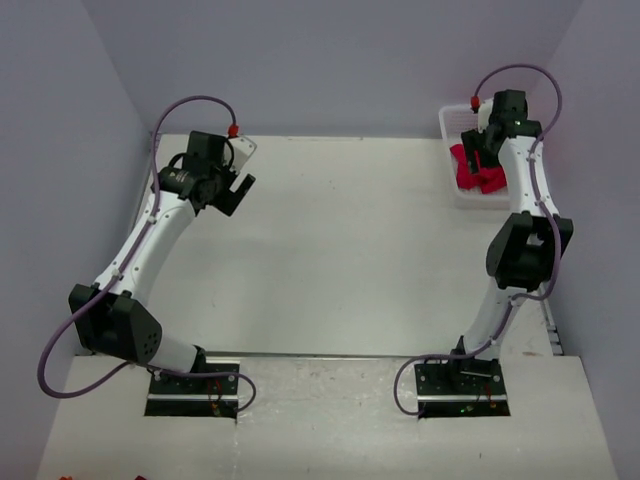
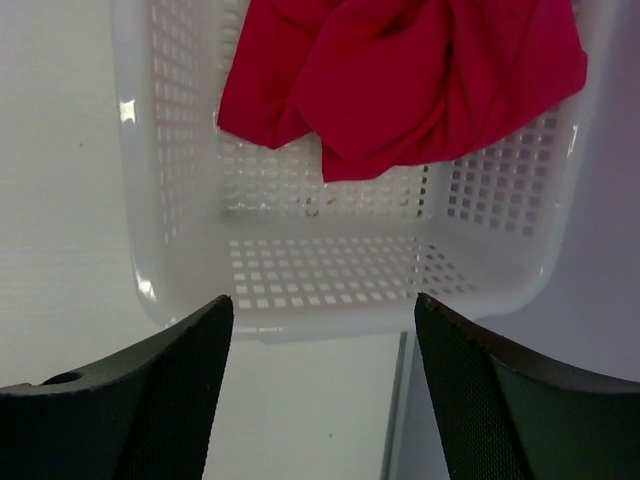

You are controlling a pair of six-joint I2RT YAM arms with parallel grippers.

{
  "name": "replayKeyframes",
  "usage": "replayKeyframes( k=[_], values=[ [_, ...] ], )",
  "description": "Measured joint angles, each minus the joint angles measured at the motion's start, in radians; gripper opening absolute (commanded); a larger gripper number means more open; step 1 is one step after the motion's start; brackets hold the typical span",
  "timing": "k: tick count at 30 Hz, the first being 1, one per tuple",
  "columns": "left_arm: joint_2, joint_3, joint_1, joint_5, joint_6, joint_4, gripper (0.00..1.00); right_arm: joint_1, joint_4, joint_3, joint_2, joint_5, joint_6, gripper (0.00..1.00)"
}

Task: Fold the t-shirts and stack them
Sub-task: Grab crumpled tshirt from bin with the right arm

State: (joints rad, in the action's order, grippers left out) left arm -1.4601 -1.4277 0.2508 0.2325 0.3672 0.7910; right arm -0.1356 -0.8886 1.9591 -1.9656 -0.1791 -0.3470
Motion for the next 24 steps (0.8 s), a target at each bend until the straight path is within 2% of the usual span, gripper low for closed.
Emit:
replayKeyframes(
  k=[5,9,17,24],
  values=[
    [0.0,0.0,-0.048,-0.003,0.0,-0.007,0.99,-0.034,0.026,0.115,-0.16,0.061,0.014,0.62],
    [0.0,-0.002,-0.084,-0.004,0.0,-0.006,0.99,-0.056,0.046,0.215,-0.288,0.085,0.014,0.62],
    [-0.045,-0.046,-0.12,-0.021,0.001,-0.005,0.99,-0.097,0.071,0.252,-0.418,0.091,-0.023,0.66],
    [-0.084,-0.077,-0.127,-0.031,0.0,-0.001,0.99,-0.146,0.095,0.286,-0.454,0.087,-0.046,0.59]
  ],
)
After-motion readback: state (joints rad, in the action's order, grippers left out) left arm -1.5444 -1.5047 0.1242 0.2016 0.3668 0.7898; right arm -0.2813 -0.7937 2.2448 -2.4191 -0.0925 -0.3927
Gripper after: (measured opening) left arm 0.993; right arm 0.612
